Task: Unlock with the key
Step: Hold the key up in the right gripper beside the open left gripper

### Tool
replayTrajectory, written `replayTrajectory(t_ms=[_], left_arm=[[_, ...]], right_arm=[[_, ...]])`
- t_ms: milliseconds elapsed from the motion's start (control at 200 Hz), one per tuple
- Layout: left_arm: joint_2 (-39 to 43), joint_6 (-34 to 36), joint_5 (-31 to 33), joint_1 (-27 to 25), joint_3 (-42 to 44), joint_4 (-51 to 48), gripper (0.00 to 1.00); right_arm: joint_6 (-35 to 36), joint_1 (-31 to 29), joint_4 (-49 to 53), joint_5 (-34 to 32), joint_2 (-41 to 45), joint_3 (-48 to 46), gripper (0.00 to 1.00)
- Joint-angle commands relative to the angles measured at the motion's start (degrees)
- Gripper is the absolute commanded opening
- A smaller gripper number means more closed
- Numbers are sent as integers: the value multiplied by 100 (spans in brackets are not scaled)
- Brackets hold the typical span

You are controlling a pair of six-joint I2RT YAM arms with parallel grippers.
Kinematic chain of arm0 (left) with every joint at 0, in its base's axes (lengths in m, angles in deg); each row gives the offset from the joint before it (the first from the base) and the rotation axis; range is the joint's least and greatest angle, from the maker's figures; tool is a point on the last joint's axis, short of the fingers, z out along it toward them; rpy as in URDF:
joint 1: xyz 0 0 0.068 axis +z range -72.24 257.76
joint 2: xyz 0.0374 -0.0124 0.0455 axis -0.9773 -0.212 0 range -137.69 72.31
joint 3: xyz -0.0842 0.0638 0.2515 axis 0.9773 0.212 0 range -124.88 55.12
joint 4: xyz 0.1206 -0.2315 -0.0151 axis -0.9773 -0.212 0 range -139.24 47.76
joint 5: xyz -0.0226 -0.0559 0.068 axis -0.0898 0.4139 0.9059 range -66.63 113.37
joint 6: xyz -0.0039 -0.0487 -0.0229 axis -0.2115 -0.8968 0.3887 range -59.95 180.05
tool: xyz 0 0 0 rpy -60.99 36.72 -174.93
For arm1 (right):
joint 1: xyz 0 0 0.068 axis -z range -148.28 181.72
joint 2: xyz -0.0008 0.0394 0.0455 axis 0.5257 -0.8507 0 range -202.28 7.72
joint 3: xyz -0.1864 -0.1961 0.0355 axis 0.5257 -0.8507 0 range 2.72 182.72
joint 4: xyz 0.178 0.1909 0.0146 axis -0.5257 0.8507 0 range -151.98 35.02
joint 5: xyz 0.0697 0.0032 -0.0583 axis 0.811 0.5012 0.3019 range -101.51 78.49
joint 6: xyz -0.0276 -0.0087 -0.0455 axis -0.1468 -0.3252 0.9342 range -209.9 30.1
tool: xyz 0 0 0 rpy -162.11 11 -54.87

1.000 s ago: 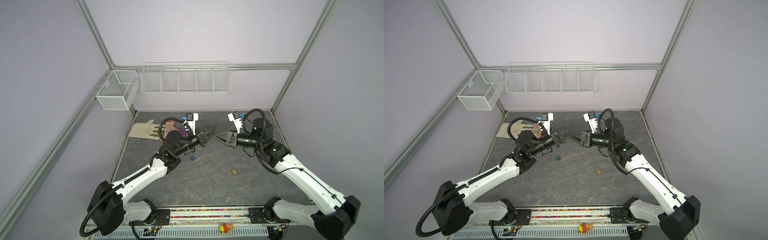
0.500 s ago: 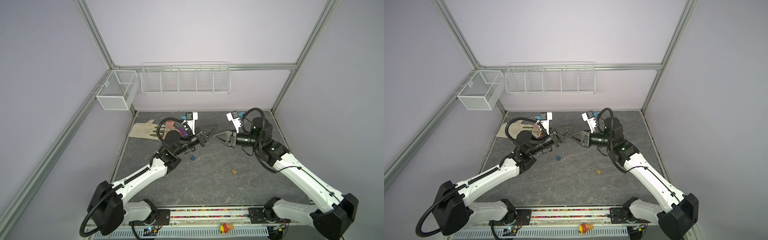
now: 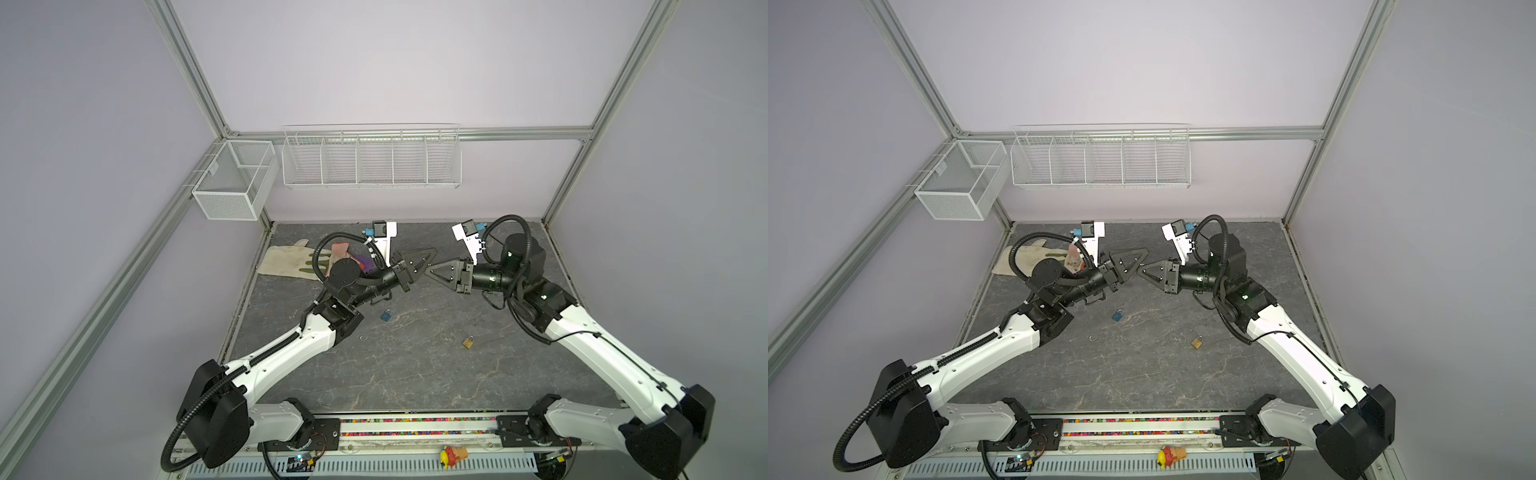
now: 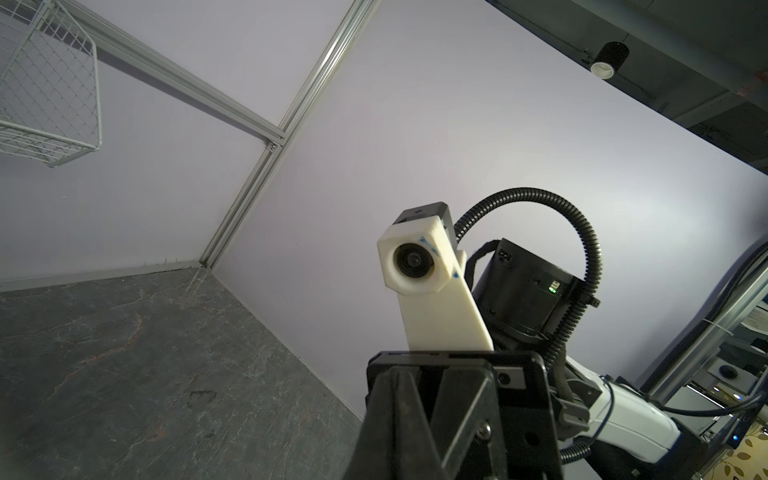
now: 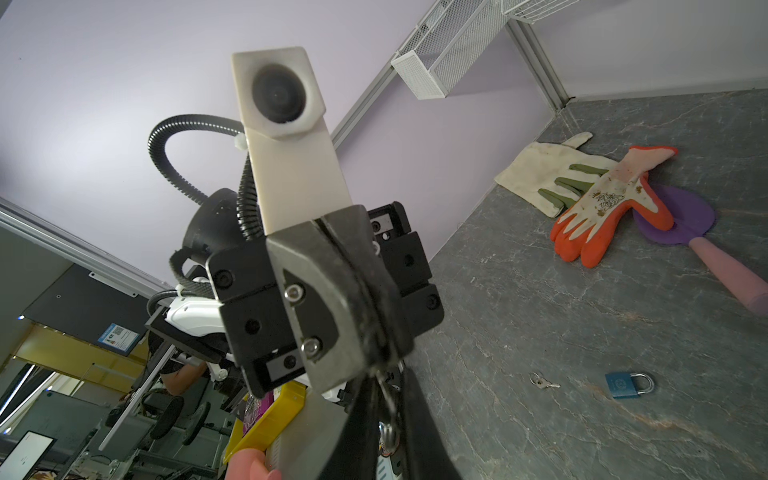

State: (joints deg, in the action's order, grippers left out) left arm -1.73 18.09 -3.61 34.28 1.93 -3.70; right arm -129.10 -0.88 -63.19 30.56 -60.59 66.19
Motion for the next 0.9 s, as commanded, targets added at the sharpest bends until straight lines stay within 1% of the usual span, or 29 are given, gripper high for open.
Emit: replayTrajectory(t_ms=[0, 75, 115, 175, 290, 530, 580, 610, 665, 705, 755, 825, 895], left_arm=[[104, 68, -110, 18, -177, -37, 0], [135, 113, -92, 21, -179, -100, 0], [151, 134, -84, 15, -183, -137, 0], [170, 147, -86, 15, -197, -165, 0], [191, 151, -174, 15, -219, -218, 0], [223, 175, -132, 24, -356, -477, 0], [226, 166, -157, 25, -385, -482, 22], [215, 140, -232, 29, -387, -416, 33], [259, 148, -278, 24, -421, -460, 59], [326, 216, -144, 25, -423, -652, 70], [430, 277, 96, 34, -404, -907, 77], [586, 314, 408, 33, -313, -1166, 78], [746, 228, 1033, 37, -287, -1812, 81]], right_arm=[[-25, 34, -231, 78, 63, 0, 14], [-5, 35, -212, 98, 73, -6, 14], [-9, 34, -204, 105, 70, 0, 12], [-14, 32, -220, 113, 80, -17, 6], [-25, 37, -300, 135, 90, -52, 6], [8, 64, -142, 66, 134, -33, 6], [57, 86, 49, 89, 113, 21, 6], [132, 123, 347, 85, 84, 129, 6], [168, 191, 582, 111, 104, 214, 6], [174, 246, 672, 134, 140, 223, 6], [217, 342, 951, 201, 160, 285, 6], [221, 540, 1475, 256, 114, 372, 6], [207, 775, 1875, 377, 88, 355, 6]])
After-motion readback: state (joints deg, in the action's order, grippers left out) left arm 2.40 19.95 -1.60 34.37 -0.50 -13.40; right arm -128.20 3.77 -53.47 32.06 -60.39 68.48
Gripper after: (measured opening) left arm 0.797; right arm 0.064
